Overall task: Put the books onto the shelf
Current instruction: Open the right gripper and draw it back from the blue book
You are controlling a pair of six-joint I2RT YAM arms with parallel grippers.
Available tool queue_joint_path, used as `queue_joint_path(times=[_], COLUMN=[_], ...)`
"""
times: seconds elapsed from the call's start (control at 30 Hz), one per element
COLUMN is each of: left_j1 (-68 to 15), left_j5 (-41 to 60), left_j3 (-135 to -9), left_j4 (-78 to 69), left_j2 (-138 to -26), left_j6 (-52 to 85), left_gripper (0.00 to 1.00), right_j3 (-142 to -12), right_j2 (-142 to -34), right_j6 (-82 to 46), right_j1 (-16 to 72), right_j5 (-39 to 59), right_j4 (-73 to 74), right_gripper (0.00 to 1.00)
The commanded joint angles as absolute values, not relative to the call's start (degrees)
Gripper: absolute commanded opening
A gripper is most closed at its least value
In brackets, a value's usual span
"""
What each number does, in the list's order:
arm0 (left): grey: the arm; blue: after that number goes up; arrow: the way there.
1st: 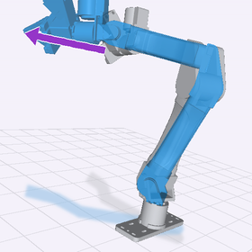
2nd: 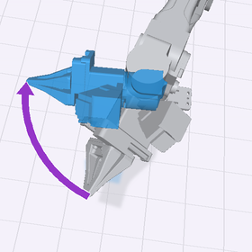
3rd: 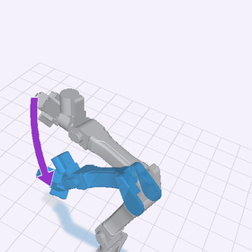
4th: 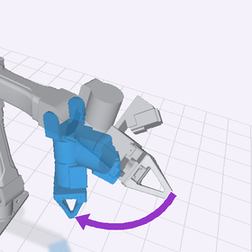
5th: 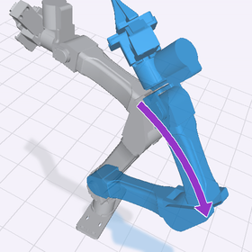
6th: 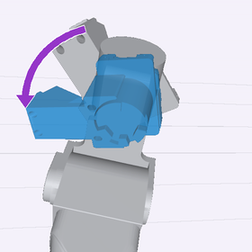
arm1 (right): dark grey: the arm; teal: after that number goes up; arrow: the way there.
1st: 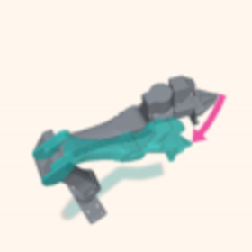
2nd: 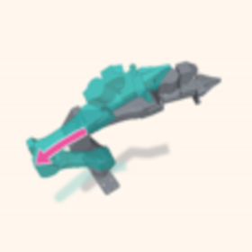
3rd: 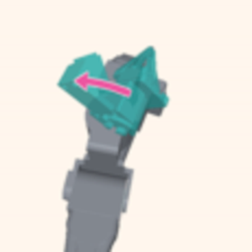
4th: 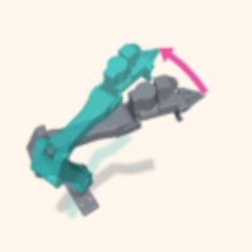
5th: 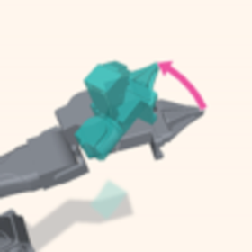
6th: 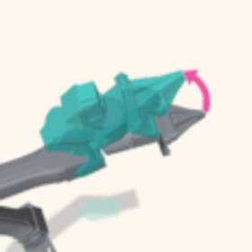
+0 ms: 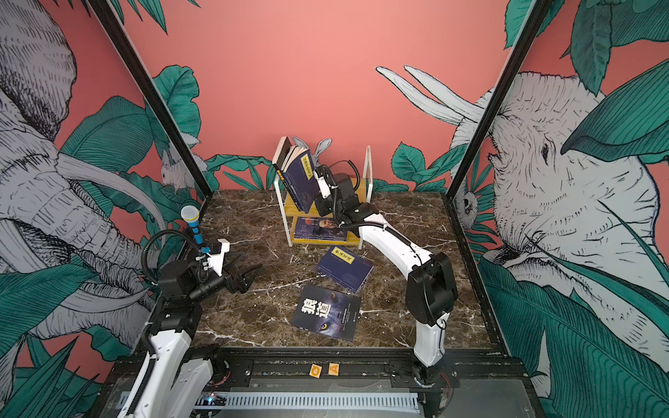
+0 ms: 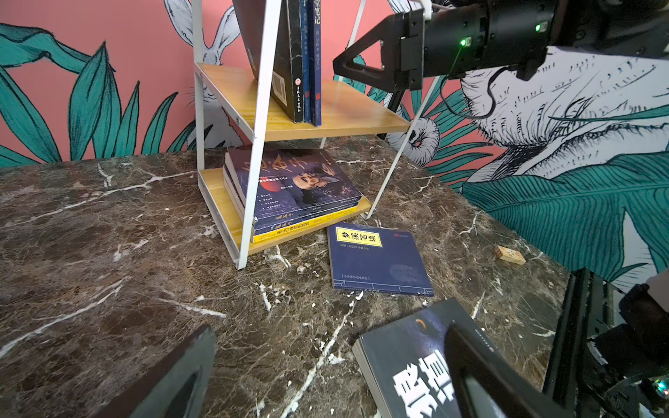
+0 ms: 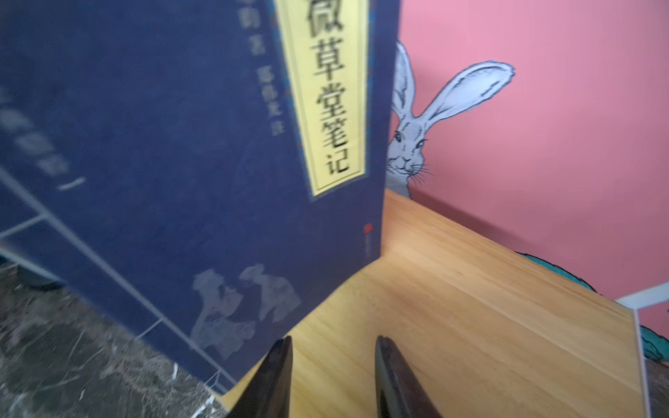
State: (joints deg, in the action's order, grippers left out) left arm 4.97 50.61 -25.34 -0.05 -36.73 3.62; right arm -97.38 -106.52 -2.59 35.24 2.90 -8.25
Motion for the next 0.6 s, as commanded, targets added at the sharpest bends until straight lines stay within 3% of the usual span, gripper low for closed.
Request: queue_joint_path(times=[0.0, 0.23, 0.57], left_j1=[5.2, 5.2, 5.4], left_j5=[51.9, 51.8, 51.9], left_j3=[-24.9, -25.0, -25.0], left_j4=[-1.2, -0.9, -1.2], left_j2=[-36.4, -36.6, -36.6], left_j6=[4.0, 3.6, 4.0], left_gripper=[1.00, 1.00, 0.99], right_j3=[-96.8, -99.3, -103.4], right_j2=[-105.2, -107.4, -111.2], right_j6=[-0.9, 0.4, 0.4], right_j1=[35.8, 35.8, 35.9], right_j5=[12.0, 18.9, 18.9], right_j4=[-7.6, -8.6, -9.9], right_gripper=[0.47, 0.56, 0.53])
